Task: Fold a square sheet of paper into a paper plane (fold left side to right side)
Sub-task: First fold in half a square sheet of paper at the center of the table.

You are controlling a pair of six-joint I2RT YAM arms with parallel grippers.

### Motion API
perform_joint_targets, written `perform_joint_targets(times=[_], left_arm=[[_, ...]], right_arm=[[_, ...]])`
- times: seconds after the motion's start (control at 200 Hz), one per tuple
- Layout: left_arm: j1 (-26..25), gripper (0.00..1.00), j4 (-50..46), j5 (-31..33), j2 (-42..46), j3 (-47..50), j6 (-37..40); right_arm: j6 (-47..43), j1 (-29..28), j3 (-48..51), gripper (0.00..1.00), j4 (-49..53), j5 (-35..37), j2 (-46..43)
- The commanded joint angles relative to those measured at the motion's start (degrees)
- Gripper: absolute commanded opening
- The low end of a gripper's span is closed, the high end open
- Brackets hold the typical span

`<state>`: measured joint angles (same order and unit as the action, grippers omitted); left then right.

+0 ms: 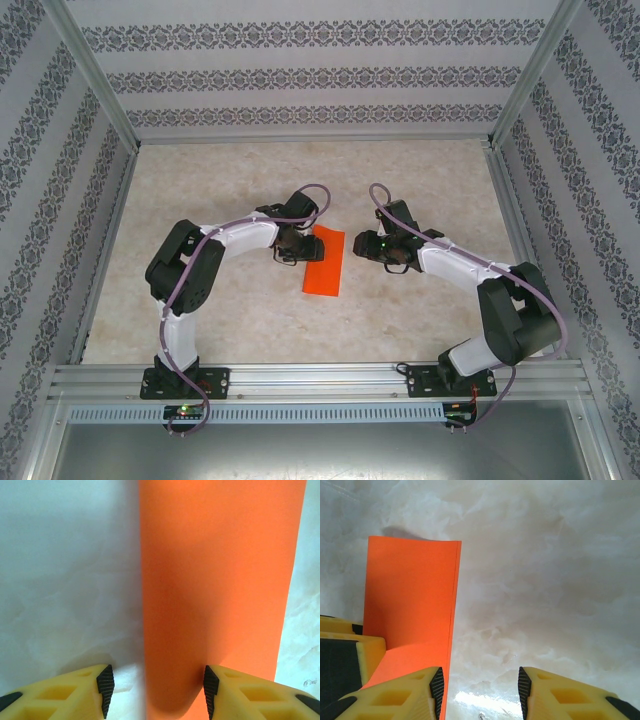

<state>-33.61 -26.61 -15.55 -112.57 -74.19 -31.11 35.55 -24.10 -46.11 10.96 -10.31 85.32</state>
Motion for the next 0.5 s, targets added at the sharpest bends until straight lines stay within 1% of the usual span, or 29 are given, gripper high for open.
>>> perform_joint_targets(times=[0.0, 0.495], left_arm=[[-1.9, 0.55, -0.2, -0.3, -3.5, -0.5, 1.9], [-2.3, 0.55, -2.4, 1.2, -4.3, -2.3, 2.9]], right_arm=[[-1.3, 0.5, 0.8, 0.45, 0.9, 0.3, -0.9], [-0.6, 0.5, 0.6, 0.44, -0.5, -1.7, -0.3]])
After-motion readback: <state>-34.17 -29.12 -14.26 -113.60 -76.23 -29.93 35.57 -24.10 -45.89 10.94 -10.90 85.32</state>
